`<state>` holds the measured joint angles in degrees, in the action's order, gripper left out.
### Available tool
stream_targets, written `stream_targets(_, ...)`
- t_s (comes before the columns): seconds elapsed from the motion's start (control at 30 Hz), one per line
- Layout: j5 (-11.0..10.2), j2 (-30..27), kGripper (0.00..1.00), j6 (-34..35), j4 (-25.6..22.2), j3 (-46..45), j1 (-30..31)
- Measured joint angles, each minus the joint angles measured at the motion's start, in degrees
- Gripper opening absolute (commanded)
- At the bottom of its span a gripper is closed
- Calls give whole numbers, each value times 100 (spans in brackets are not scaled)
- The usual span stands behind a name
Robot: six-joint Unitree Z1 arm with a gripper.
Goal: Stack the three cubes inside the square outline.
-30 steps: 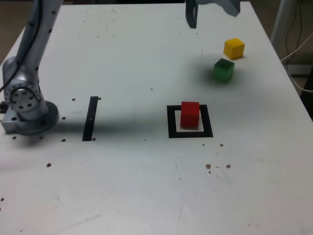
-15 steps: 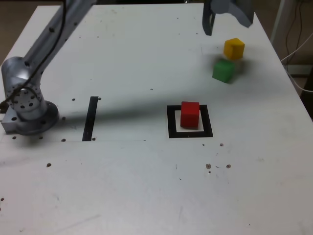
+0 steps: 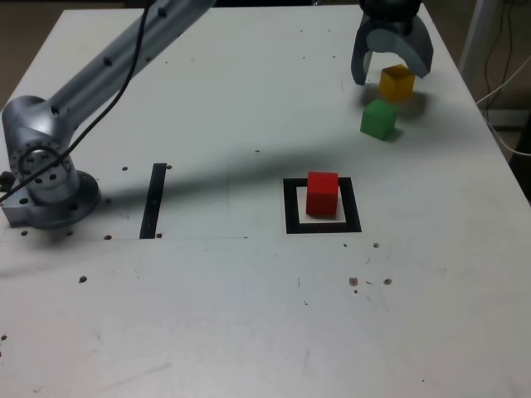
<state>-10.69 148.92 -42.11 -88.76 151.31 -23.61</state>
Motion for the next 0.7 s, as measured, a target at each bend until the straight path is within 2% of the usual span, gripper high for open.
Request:
stream_targets(0.2, 2, 85, 90, -44, 1, 105, 6)
stream_targets(0.7, 13, 363, 79, -110, 15, 353, 12)
